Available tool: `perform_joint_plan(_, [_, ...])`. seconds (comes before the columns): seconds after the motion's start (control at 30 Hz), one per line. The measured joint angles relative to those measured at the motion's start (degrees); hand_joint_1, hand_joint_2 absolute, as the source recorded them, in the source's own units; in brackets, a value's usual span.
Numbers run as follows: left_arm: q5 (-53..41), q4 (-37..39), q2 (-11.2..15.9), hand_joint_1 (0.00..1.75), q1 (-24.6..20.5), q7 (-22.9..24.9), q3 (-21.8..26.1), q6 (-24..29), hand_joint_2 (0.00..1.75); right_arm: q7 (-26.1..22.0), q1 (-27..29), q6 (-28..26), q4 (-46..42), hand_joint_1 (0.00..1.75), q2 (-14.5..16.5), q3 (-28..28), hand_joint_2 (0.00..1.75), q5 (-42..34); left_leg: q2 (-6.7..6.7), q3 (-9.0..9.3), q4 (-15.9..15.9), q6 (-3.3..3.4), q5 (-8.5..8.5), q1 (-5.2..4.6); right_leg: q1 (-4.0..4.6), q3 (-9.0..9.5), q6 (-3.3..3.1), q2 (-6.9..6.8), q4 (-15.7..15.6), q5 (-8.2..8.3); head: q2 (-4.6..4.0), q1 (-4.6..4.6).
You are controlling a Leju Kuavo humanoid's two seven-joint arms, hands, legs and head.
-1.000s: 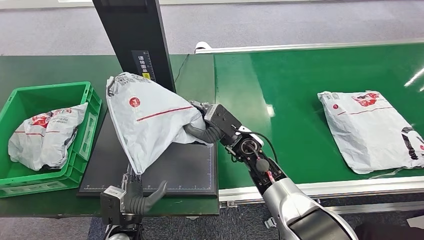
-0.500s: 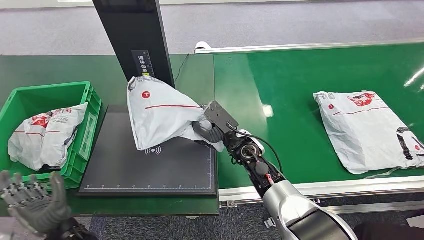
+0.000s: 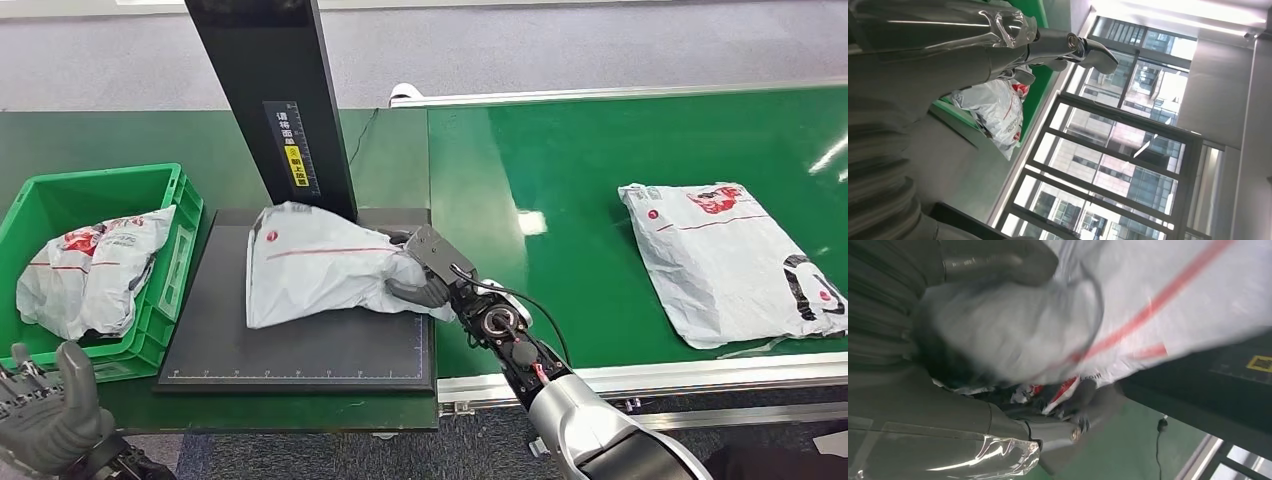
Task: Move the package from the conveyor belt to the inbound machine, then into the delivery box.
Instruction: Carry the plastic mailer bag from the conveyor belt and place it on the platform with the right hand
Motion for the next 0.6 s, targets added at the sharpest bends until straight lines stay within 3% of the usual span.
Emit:
perform_joint_plan(0.3, [-0.16,1.26,-0.16,0.0,-1.07,0.0,0.66,-1.52,1.75,-5.0,0.38,0.05,-0.54,0.0,-1.19,-0.51,1.75,-2.75,0.0,0.0,0.01,0.0,0.0,-0.01,-0.01,0.01,0.0,0.0,0.0,0.0,0.02,0.0])
perform_joint_plan(0.5, [-4.1,2.71,-0.24,0.0,-1.47,0.0,0.49,-2.95,1.75,-14.23,1.12,2.68,-3.27,0.0,-1.67,-2.83,1.75,-7.4,0.0,0.02,0.01,0.0,0.0,-0.01,0.0,0.0,0.0,-0.01,-0.01,0.0,0.01,-0.01])
perform_joint_plan(0.6, [-10.15,6.37,0.17,0.0,-2.7,0.01,-2.15,-1.17,1.75,-19.21,2.72,4.62,-6.86,0.0,-1.67,-5.37,1.75,-11.67,-0.06,0.01,0.01,0.0,0.0,-0.01,-0.01,0.02,0.0,-0.07,-0.01,0.0,0.02,0.01])
